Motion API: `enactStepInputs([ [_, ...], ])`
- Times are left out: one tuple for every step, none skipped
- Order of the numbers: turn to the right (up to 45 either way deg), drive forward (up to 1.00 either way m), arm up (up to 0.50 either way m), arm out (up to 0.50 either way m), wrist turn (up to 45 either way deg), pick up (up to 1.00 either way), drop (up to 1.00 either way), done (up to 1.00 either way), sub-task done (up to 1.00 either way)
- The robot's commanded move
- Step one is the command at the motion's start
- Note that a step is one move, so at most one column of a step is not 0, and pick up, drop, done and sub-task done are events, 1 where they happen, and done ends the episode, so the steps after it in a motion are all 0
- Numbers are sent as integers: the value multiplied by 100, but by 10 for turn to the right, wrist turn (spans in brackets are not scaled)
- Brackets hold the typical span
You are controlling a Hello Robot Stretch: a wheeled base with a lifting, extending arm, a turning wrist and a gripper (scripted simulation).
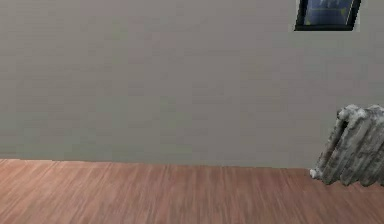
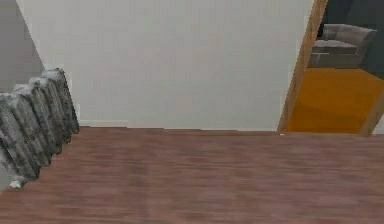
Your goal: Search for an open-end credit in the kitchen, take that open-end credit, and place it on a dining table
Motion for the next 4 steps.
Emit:
enactStepInputs([
  [-450,0,0,0,0,0,0,0,0],
  [-390,0,0,0,0,0,0,0,0],
  [0,100,0,0,0,0,0,0,0],
  [0,100,0,0,0,0,0,0,0],
])
